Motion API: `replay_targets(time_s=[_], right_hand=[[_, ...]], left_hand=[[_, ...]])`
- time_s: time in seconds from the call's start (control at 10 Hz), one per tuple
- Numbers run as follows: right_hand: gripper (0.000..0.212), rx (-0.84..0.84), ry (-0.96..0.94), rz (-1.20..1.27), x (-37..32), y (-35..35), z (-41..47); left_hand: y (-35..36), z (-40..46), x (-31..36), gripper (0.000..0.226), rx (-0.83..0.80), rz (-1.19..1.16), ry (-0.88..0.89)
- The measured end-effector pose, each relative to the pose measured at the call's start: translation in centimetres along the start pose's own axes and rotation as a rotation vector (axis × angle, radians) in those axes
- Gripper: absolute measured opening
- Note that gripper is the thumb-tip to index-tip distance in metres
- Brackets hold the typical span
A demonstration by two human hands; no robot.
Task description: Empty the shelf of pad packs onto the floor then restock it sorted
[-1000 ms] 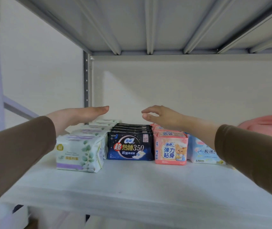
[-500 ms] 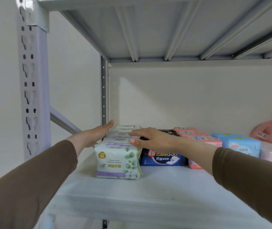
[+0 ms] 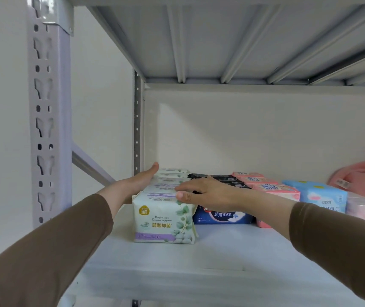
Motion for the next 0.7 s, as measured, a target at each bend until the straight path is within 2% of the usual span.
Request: replay_targets(time_s=[0.2, 0.3, 0.4, 0.5, 0.7], right_hand=[[0.064, -0.003, 0.016, 0.008, 0.2, 0.0, 0.0], [0.063, 0.016, 0.031, 0.026, 0.8, -0.3, 0.1], [0.066, 0.005, 0.053, -0.022, 1.9, -0.1, 0.5], [0.065, -0.027, 0.058, 0.031, 2.2, 0.4, 0.4], [0.069, 0.025, 0.034, 0.114, 1.6, 0.3, 0.5]], left_hand=[[-0.6, 0.9, 1.3, 0.07, 0.131, -0.052, 0.023], [-0.5, 2.5, 1.0, 0.079, 0.125, -0.12, -0.015], [0.0, 3.1, 0.8, 0.068, 0.113, -0.118, -0.012], [0.3, 3.8, 0.6, 0.079, 0.074, -0.106, -0.02], [0.1, 2.0, 1.3, 0.08, 0.087, -0.153, -0.007]])
Point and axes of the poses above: each hand's wrist, its own z-axis towards the middle knuckle, its own y-axis out of the palm, x = y × z, the point moved 6 cm from there along z, towards the middle knuckle, and after that the axes turned 9 degrees about x, right-handed, at the moved point
